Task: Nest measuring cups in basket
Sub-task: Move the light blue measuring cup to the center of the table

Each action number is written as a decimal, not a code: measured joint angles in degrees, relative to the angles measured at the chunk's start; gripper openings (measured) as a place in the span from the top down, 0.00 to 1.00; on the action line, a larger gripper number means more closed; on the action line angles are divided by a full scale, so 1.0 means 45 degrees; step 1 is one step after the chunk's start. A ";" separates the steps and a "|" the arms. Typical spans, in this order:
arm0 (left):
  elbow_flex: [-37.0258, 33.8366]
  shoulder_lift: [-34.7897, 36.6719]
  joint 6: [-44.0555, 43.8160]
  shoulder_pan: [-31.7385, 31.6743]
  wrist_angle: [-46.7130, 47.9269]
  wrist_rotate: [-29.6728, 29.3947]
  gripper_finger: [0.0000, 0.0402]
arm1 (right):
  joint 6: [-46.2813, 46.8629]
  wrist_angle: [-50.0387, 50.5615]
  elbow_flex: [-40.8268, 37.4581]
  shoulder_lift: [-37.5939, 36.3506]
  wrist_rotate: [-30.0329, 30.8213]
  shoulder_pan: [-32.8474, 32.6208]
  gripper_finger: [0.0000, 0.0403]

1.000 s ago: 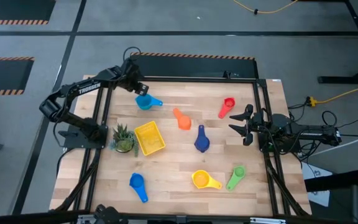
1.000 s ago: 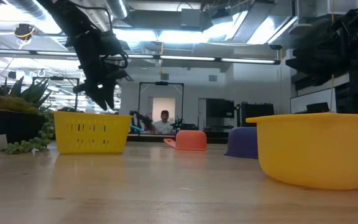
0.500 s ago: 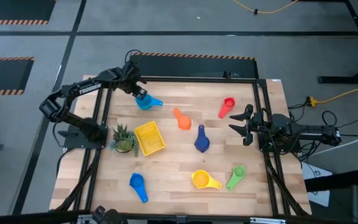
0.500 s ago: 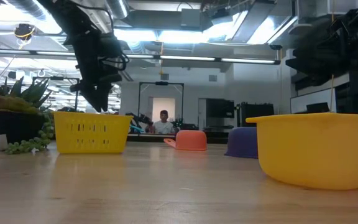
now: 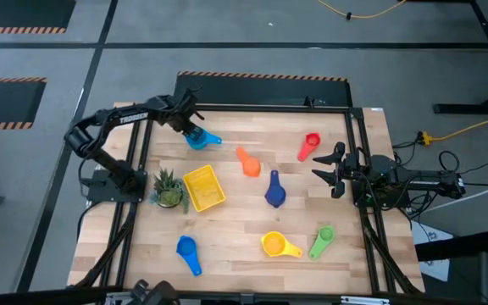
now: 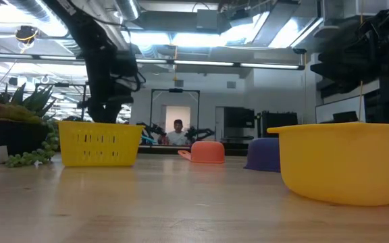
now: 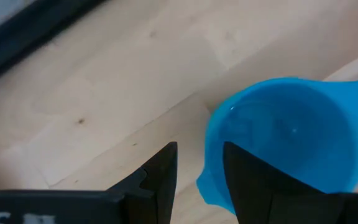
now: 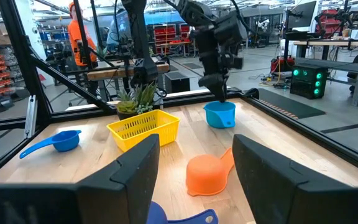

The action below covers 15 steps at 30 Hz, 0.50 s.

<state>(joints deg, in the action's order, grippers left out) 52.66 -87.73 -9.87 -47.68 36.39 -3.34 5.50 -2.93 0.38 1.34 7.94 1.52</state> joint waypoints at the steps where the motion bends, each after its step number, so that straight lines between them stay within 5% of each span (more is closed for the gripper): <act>1: 0.0000 -0.0156 0.0000 0.0000 -0.0002 -0.0004 0.70 | 0.0000 0.0002 0.0004 0.0002 -0.0001 0.0004 0.48; 10: 0.0000 -0.1087 0.0001 0.0000 -0.0086 0.0001 0.70 | 0.0000 0.0002 0.0005 0.0004 0.0000 0.0001 0.48; 15: 0.0000 -0.1087 0.0000 0.0000 -0.0099 0.0001 0.79 | 0.0000 0.0000 0.0002 0.0002 0.0000 0.0003 0.48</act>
<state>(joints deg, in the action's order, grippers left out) 52.66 -92.62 -9.87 -47.68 35.95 -3.33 5.50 -2.93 0.39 1.35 7.94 1.53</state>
